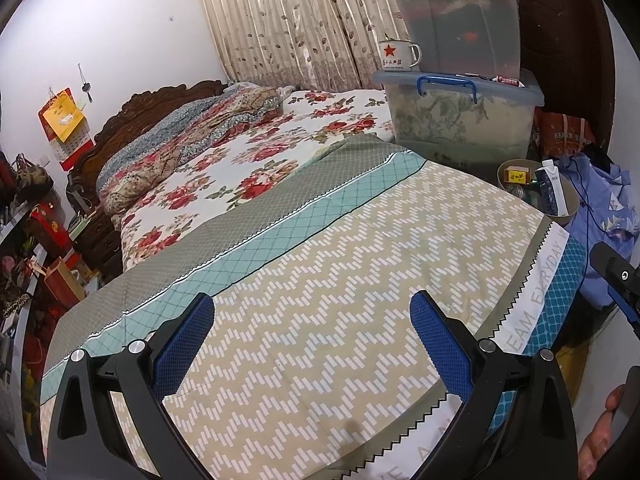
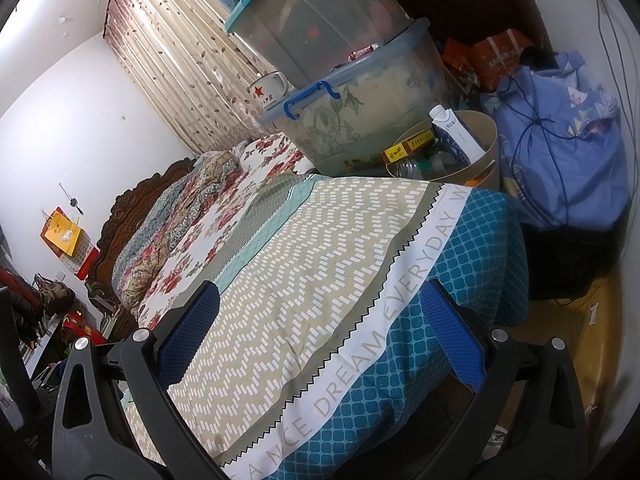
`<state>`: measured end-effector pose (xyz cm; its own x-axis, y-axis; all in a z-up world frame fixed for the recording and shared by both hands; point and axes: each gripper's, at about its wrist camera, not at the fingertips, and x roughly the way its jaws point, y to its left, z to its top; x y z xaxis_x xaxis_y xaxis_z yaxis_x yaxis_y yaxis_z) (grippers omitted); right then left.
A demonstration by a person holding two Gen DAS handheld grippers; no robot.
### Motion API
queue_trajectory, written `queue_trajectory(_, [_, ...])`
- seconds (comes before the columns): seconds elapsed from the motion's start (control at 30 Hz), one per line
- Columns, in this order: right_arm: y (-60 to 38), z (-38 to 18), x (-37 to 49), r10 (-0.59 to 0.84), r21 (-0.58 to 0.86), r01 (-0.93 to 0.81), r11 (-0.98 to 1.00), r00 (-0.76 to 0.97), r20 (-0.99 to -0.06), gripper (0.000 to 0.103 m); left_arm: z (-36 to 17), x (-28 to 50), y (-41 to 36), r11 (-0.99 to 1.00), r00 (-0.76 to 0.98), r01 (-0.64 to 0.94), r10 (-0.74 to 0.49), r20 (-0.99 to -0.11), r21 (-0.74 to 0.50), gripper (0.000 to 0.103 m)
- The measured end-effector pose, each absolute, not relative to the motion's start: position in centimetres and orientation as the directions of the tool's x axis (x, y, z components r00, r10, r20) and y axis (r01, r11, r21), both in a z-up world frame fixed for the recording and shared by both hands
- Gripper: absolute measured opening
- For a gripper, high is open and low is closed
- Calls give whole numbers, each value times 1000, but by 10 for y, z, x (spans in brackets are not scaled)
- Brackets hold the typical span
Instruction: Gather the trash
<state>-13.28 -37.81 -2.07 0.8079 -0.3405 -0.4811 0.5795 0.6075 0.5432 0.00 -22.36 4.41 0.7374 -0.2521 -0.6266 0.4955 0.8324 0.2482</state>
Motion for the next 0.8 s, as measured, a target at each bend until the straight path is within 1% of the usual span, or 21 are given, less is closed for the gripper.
queue_trajectory(0.63, [-380, -20, -133, -339, 544, 579, 607, 808, -482, 100, 42, -1, -221, 828, 748, 496, -254, -613, 262, 94])
queue_trajectory(0.8, [-380, -21, -134, -340, 543, 579, 608, 808, -481, 100, 45, -6, -220, 815, 749, 517, -283, -599, 262, 94])
